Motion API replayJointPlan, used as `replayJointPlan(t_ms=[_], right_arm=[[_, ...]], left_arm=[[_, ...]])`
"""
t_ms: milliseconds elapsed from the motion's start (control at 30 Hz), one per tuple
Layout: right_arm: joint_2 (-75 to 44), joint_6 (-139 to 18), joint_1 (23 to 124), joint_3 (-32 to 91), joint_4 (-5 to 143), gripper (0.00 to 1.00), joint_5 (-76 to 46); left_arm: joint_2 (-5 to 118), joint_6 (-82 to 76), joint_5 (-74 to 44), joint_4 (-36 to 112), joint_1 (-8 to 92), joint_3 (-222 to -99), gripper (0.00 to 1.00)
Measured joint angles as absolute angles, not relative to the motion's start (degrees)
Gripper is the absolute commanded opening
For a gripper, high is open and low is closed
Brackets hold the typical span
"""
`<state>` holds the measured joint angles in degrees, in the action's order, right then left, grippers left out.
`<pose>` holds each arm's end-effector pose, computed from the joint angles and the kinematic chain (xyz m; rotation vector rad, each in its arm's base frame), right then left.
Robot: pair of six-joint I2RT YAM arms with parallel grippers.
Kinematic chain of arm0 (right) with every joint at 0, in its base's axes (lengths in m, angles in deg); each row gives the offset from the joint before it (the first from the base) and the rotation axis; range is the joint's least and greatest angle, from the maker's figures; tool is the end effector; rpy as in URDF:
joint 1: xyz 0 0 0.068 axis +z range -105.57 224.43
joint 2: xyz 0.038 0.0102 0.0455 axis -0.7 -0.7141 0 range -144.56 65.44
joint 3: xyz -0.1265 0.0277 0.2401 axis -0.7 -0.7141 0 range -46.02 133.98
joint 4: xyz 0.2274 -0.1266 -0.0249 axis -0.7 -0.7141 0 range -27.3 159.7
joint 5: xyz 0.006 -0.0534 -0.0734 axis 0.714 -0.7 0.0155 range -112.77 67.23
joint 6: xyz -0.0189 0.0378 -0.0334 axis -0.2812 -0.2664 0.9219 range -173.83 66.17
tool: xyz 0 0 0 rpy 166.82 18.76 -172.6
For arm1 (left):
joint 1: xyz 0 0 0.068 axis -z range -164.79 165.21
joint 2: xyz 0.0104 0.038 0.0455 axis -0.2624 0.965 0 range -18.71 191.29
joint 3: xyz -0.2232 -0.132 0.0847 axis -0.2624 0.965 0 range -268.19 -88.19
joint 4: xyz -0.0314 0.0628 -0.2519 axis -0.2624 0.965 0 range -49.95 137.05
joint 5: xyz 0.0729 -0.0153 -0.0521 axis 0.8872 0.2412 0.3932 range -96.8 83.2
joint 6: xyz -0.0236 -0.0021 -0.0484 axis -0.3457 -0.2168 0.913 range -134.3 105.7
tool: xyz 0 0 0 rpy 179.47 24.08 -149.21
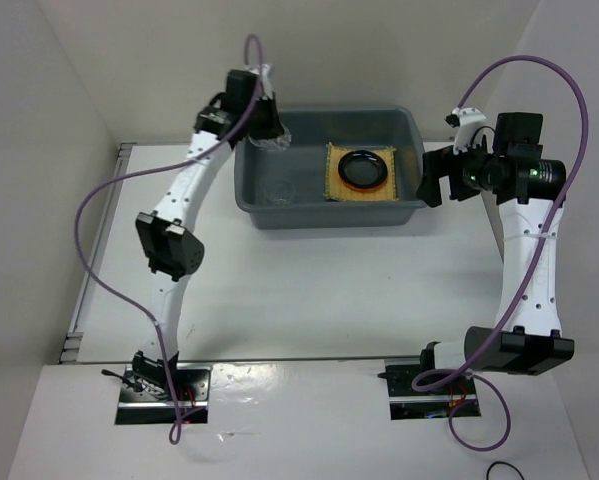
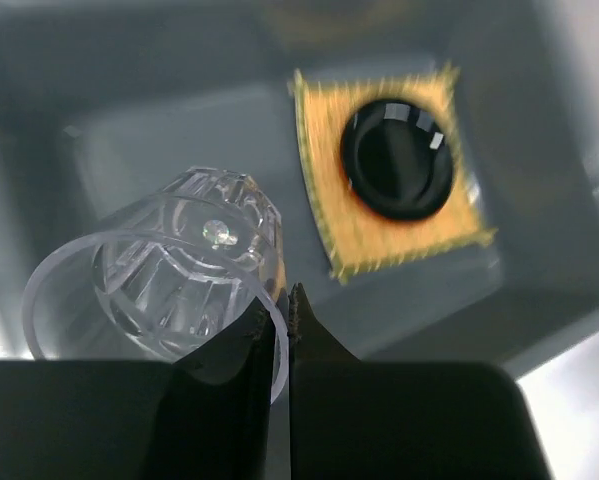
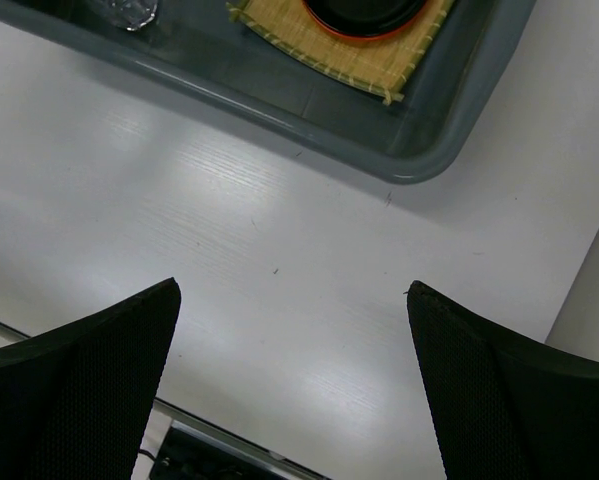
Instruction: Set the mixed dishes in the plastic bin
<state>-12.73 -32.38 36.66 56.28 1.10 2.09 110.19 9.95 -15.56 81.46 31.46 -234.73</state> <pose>0.2407 -0.0178 0.4524 -0.4772 2.2203 0.2430 0.4795 -0.1454 0.4064 -0.0404 2.0314 -0.6039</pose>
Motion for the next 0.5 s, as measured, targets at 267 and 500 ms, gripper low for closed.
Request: replayJointPlan(t_ms=[267,500], right_arm=[[-12.4,-31.0,36.7,56.3,1.1,0.98,-0.2],[-12.5,-30.0,36.7,56.3,1.1,0.98,-1.4]], left_arm=[[122.2,5.4,-6.1,86.1,38.6,-235.8,0.0],[128.1,5.3,-3.7,87.1,36.2,-236.0,0.0]])
